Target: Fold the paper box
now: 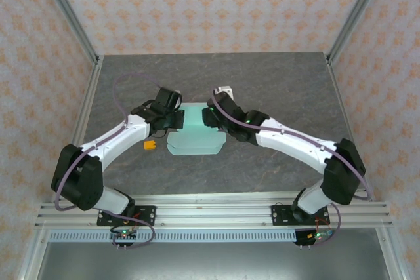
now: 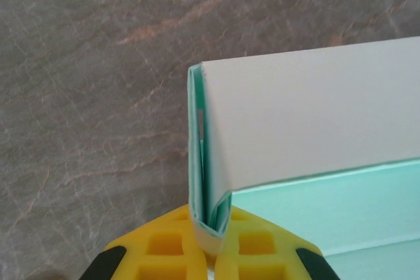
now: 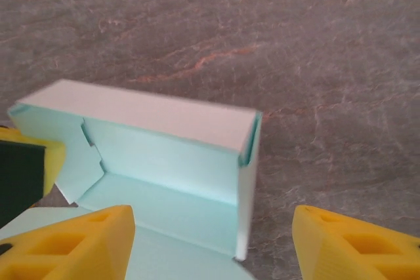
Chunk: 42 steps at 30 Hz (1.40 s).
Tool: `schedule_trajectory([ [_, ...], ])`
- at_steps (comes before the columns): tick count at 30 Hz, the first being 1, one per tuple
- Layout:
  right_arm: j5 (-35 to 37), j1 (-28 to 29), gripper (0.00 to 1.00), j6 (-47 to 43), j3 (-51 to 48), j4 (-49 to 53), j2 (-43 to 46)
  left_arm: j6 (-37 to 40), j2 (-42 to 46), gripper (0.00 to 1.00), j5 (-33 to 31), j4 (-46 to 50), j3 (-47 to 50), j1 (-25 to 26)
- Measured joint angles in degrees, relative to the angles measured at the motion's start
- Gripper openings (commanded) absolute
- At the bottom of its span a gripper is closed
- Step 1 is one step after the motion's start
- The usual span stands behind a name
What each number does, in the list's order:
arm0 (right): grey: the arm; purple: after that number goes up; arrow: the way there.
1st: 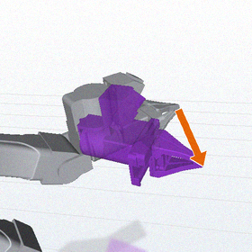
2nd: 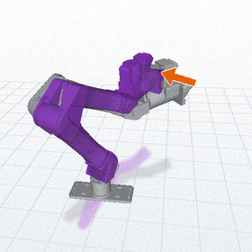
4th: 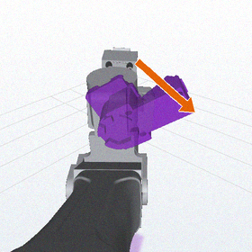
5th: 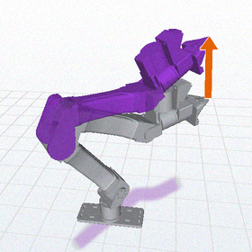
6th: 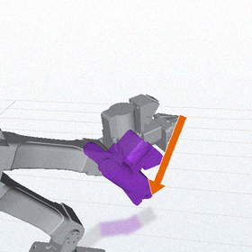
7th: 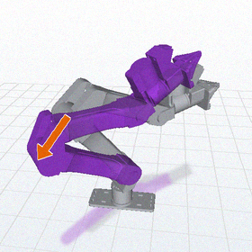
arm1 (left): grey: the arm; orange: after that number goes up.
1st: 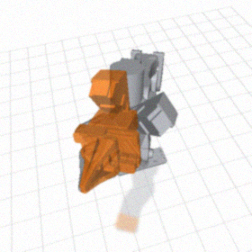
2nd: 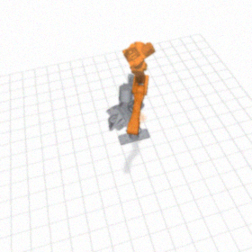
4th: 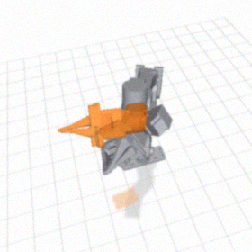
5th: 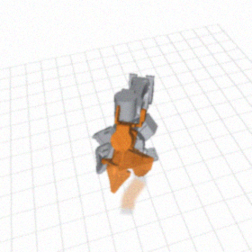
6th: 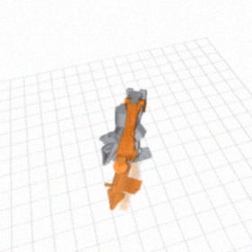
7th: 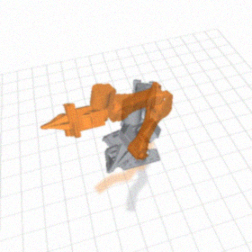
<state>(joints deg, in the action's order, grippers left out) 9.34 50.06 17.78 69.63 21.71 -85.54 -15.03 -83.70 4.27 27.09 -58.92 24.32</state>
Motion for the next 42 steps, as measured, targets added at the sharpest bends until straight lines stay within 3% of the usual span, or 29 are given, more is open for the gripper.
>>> schedule_trajectory([
  [10, 2.1, -5.8, 0.65, -5.5, -0.2, 2.7, 5.2, 6.4, -7.7, 0.00, 8.7, 14.3, -8.3, -0.8],
  [26, 4.6, -6.0, 0.65, -7.6, -9.7, 3.4, 9.4, 12.8, -23.1, 0.00, 7.0, 33.0, -22.6, -0.8],
  [42, 5.7, -6.4, 0.65, -7.6, -11.3, 3.0, 9.4, 15.2, -38.6, 0.31, 7.5, 39.7, -39.9, 0.1],
])
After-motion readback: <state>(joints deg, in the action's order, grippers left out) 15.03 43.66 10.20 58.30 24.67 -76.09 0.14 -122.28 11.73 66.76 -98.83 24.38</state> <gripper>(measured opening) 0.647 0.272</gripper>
